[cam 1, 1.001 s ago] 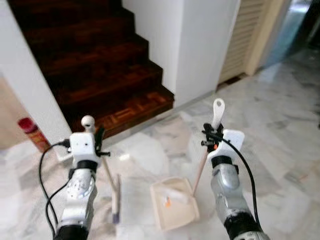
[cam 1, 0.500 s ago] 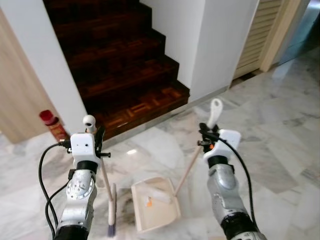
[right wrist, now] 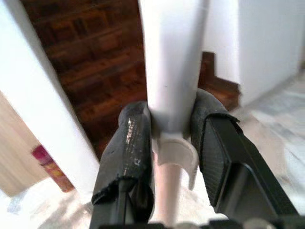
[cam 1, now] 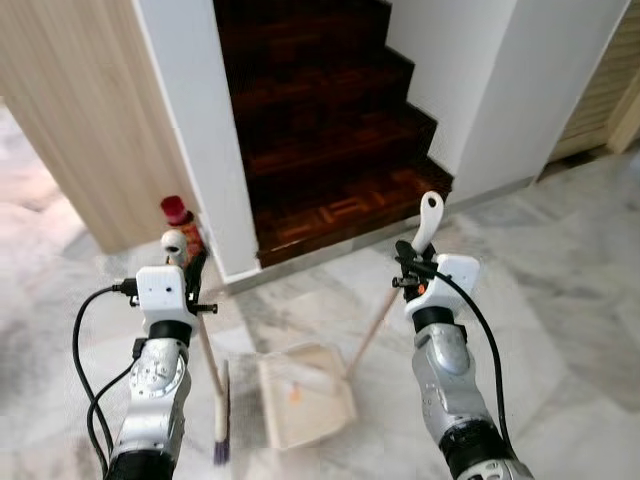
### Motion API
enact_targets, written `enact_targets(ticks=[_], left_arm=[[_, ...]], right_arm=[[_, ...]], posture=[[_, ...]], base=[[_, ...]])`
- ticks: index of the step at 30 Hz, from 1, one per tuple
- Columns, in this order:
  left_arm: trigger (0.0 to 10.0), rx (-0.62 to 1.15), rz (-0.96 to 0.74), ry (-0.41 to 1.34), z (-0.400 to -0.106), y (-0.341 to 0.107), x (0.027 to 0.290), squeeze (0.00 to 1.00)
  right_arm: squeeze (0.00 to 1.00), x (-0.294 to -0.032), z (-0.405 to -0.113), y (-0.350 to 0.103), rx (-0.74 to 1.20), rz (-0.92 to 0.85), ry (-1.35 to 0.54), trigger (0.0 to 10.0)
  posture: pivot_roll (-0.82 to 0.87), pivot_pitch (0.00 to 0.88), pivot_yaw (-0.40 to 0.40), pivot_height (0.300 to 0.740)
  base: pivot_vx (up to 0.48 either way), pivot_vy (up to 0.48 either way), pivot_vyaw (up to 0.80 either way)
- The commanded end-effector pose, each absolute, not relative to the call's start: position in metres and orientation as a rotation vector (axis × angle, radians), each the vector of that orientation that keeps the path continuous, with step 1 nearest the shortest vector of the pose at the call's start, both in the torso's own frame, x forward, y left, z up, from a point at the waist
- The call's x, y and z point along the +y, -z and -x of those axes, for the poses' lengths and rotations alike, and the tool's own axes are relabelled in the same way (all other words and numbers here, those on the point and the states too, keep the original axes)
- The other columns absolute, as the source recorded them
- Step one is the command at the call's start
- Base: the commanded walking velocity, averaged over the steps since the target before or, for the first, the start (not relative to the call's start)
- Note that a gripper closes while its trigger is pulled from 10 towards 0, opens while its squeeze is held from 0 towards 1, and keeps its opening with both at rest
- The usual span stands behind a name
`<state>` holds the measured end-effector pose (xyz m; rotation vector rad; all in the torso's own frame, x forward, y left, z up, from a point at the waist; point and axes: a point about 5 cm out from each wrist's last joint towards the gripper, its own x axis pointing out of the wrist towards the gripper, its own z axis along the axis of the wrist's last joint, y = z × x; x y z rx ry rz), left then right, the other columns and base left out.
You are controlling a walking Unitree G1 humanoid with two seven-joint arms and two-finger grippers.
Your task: Sweep floor
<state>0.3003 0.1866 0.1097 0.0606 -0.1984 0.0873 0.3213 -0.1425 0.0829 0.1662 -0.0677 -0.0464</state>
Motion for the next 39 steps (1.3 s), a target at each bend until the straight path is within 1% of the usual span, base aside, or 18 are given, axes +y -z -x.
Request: enact_targets(ticks=[1,7,20,39], left_arm=[[10.0,-0.245,-0.055,-0.091,-0.301,-0.119,0.188,0.0],[10.0,-0.242,-0.057,-0.089,-0.301,-0.119,0.188,0.0],[10.0,-0.244,-0.06,-0.086,-0.302,-0.12,0.189,0.0],[10.0,-0.26,-0.061,-0.057,-0.301,-0.123,0.188,0.0]], right_arm=[[0.0,-0.139,-0.328,-0.099,-0.133,-0.16,0.031,10.0],[0.0,-0.138,-0.328,-0.1,-0.135,-0.166,0.029,10.0],[0.0,-0.135,-0.326,-0.097,-0.12,-0.184,0.018,10.0],[0.0,-0.124,-0.325,-0.093,-0.096,-0.204,-0.049,10.0]], posture=[[0.05,0.0,0.014,0.74],[0.05,0.0,0.018,0.74],[0.05,0.0,0.022,0.74],[0.06,0.0,0.028,0.74]], base=[[0.0,0.315,0.55],[0.0,0.317,0.8],[0.0,0.316,0.0],[0.0,0.315,0.0]])
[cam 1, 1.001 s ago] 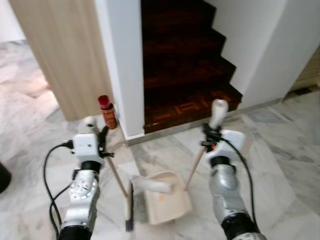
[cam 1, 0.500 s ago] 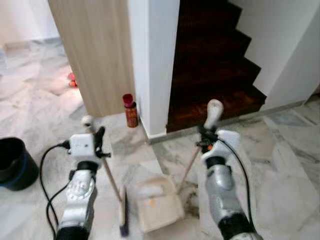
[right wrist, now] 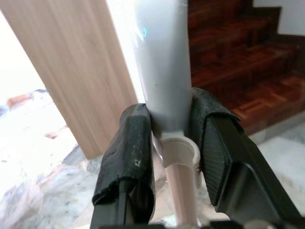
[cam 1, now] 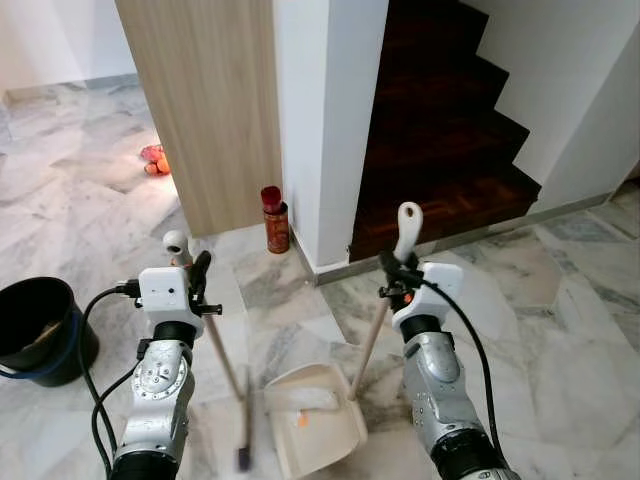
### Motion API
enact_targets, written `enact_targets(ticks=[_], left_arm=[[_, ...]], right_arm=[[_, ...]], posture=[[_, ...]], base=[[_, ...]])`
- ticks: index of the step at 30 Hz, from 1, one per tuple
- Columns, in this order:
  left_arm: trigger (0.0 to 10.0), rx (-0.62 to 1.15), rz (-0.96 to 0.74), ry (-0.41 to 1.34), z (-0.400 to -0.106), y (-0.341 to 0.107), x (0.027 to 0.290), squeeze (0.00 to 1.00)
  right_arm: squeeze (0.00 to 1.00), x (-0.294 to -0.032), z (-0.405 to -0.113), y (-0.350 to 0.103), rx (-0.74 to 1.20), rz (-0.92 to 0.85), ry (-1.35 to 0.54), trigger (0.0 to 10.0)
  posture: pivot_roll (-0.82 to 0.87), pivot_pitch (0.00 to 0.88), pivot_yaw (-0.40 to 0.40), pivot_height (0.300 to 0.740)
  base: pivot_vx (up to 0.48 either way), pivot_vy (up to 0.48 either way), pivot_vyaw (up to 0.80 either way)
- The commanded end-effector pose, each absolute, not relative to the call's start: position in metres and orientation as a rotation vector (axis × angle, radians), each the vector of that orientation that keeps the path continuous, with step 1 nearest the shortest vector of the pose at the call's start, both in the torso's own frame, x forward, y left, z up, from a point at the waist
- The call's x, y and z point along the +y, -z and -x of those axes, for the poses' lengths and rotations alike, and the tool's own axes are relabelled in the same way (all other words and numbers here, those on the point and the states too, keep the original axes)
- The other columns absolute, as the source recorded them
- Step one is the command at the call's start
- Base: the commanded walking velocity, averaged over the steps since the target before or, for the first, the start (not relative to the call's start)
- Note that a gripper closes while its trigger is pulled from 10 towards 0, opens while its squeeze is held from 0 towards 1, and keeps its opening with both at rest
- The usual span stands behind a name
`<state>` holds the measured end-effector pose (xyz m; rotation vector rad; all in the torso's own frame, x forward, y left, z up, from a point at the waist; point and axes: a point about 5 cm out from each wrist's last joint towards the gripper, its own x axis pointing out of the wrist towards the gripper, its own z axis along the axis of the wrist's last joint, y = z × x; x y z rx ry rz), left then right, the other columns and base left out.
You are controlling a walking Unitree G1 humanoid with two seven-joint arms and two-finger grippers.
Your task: Sweep floor
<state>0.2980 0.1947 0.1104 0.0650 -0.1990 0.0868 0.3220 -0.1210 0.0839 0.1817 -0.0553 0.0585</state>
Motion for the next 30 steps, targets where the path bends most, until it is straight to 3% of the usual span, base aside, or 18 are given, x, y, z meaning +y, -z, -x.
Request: enact_targets(ticks=[1,9,19,30], left_arm=[[10.0,-0.26,-0.061,-0.054,-0.3006,-0.1233,0.1873,0.0],[10.0,-0.266,-0.049,-0.022,-0.3018,-0.1252,0.1824,0.0],[10.0,-0.262,-0.053,-0.011,-0.3007,-0.1242,0.1803,0.0],[10.0,-0.261,-0.05,-0.016,-0.3005,-0.1245,0.18,0.0]], right_arm=[[0.0,-0.1238,-0.3249,-0.0931,-0.095,-0.205,-0.051,10.0],[0.0,-0.1196,-0.3248,-0.0928,-0.093,-0.201,-0.076,10.0],[0.0,-0.1185,-0.3243,-0.0931,-0.093,-0.202,-0.085,10.0],[0.0,-0.1193,-0.3243,-0.0919,-0.082,-0.207,-0.085,10.0]], posture=[[0.06,0.0,0.029,0.74],[0.06,0.0,0.031,0.74],[0.06,0.0,0.028,0.74],[0.06,0.0,0.023,0.74]], base=[[0.0,0.311,0.0],[0.0,0.314,0.0],[0.0,0.312,0.76],[0.0,0.31,0.0]])
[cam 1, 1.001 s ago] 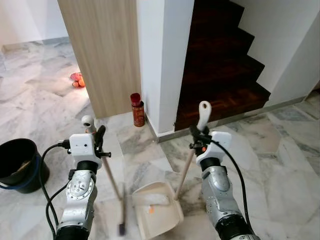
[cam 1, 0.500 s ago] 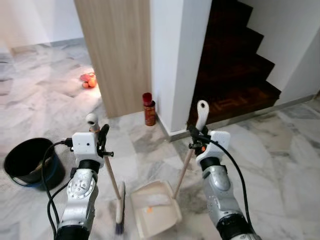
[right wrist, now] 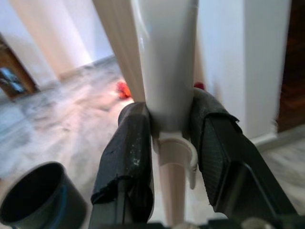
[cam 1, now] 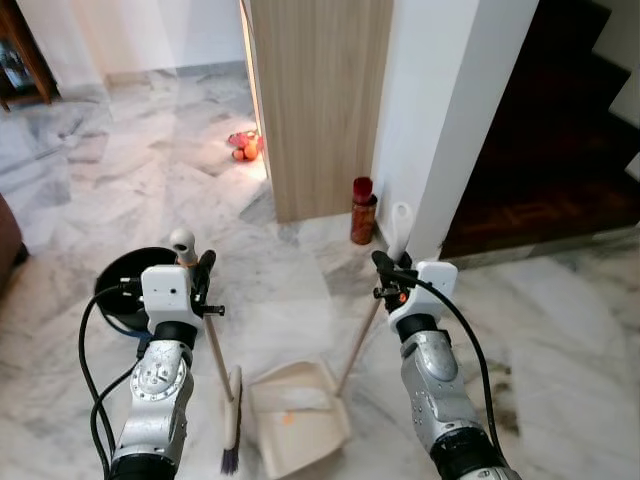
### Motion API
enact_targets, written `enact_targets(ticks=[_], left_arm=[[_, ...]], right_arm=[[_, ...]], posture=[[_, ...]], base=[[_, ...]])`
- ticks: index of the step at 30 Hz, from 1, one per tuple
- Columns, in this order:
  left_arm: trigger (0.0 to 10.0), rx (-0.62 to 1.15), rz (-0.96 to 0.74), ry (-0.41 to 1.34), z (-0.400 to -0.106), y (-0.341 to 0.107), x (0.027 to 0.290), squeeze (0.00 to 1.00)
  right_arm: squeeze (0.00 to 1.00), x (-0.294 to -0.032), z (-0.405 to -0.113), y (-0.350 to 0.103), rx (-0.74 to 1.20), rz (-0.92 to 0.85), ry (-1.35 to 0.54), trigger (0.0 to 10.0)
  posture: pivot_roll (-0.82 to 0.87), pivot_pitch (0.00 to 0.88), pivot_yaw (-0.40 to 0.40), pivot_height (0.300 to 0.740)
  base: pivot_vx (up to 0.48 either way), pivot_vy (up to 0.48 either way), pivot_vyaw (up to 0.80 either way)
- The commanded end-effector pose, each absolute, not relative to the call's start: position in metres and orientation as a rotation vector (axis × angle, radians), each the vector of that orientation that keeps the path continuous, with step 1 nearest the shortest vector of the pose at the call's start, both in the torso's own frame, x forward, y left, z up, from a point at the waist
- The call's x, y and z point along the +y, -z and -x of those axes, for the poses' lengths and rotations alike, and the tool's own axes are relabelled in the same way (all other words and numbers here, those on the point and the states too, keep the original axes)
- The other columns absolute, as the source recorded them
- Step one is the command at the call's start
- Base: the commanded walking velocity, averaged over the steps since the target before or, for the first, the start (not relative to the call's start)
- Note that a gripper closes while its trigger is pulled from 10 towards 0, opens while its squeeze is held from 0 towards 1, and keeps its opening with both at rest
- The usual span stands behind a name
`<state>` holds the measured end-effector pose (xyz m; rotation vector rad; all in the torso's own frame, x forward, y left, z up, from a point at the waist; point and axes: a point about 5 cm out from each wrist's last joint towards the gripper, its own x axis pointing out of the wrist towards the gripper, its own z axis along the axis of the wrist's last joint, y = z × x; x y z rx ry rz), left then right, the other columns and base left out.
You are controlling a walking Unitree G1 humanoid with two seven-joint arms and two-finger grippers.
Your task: Sweep floor
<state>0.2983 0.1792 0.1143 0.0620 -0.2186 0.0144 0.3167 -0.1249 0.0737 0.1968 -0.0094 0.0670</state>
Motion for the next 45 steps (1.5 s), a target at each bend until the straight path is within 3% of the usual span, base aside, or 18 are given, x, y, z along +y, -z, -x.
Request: enact_targets(ticks=[1,45], left_arm=[[10.0,-0.26,-0.05,-0.017,-0.3005,-0.1245,0.1803,0.0],[10.0,-0.264,-0.061,-0.037,-0.3011,-0.1254,0.1825,0.0]], right_arm=[[0.0,-0.1189,-0.3245,-0.0919,-0.081,-0.207,-0.087,10.0],[0.0,-0.1148,-0.325,-0.0918,-0.072,-0.198,-0.121,10.0]], posture=[[0.06,0.0,0.022,0.74],[0.07,0.0,0.018,0.74]], base=[[0.0,0.311,0.0],[0.0,0.308,0.13]])
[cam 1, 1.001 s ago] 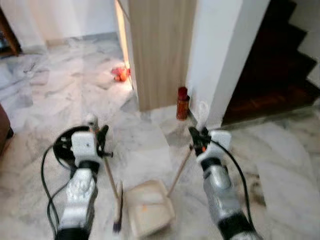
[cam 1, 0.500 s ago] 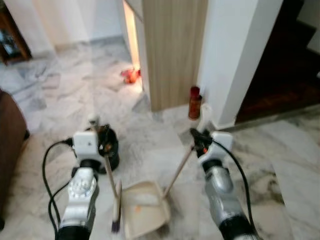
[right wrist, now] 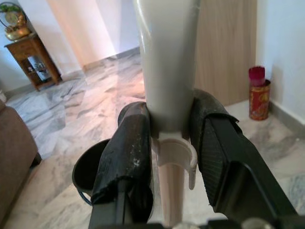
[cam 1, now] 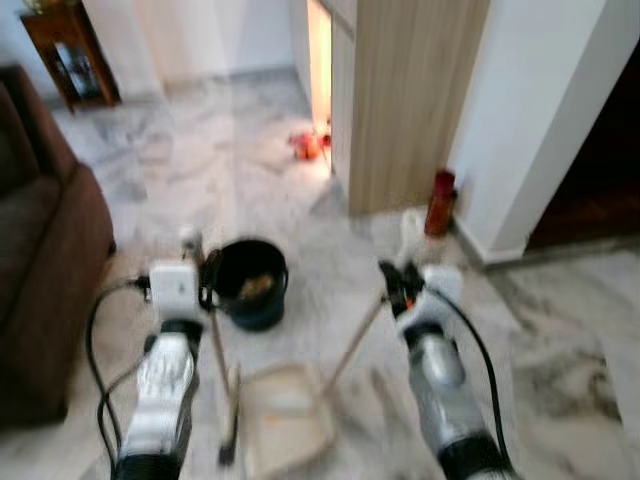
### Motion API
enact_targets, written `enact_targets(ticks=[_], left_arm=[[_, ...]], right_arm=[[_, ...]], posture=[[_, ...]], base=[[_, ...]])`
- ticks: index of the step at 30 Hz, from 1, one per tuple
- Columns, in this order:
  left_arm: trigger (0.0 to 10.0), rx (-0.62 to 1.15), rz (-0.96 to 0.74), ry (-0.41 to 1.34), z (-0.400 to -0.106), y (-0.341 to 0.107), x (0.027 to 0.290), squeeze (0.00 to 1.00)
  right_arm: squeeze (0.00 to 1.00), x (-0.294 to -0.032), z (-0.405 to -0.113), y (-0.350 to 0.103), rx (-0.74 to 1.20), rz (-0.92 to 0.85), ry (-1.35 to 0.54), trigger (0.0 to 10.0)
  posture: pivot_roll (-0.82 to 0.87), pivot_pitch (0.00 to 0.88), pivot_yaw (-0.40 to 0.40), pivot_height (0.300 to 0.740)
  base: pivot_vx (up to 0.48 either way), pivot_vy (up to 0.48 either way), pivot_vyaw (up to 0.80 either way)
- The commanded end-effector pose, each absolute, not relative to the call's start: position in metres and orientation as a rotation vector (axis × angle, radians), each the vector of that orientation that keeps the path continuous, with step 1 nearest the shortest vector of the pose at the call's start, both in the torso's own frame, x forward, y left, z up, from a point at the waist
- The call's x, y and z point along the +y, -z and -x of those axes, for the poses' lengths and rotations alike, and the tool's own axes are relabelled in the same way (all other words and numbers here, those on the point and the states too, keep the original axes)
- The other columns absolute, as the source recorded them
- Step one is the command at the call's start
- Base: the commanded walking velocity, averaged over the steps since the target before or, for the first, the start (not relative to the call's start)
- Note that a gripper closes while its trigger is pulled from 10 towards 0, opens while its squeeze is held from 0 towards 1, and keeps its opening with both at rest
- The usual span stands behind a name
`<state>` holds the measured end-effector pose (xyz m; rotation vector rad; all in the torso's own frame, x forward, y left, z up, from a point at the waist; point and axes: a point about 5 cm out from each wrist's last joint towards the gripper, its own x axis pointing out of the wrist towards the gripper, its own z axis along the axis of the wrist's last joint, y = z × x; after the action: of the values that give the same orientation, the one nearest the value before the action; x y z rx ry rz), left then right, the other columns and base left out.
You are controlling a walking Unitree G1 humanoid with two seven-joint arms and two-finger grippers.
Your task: Sweep floor
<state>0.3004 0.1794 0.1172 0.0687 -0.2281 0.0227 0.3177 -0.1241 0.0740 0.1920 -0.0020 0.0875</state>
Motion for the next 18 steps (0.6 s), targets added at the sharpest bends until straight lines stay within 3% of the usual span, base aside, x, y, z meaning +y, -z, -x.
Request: enact_targets(ticks=[1,18], left_arm=[[10.0,-0.264,-0.061,-0.038,-0.3011,-0.1254,0.1825,0.0],[10.0,-0.252,-0.067,-0.042,-0.302,-0.1242,0.1802,0.0]], right_arm=[[0.0,-0.1147,-0.325,-0.0918,-0.072,-0.199,-0.122,10.0],[0.0,-0.1125,-0.3252,-0.0939,-0.082,-0.19,-0.147,10.0]], posture=[[0.07,0.0,0.018,0.74],[0.07,0.0,0.014,0.74]], base=[[0.0,0.0,0.0],[0.0,0.0,0.04]])
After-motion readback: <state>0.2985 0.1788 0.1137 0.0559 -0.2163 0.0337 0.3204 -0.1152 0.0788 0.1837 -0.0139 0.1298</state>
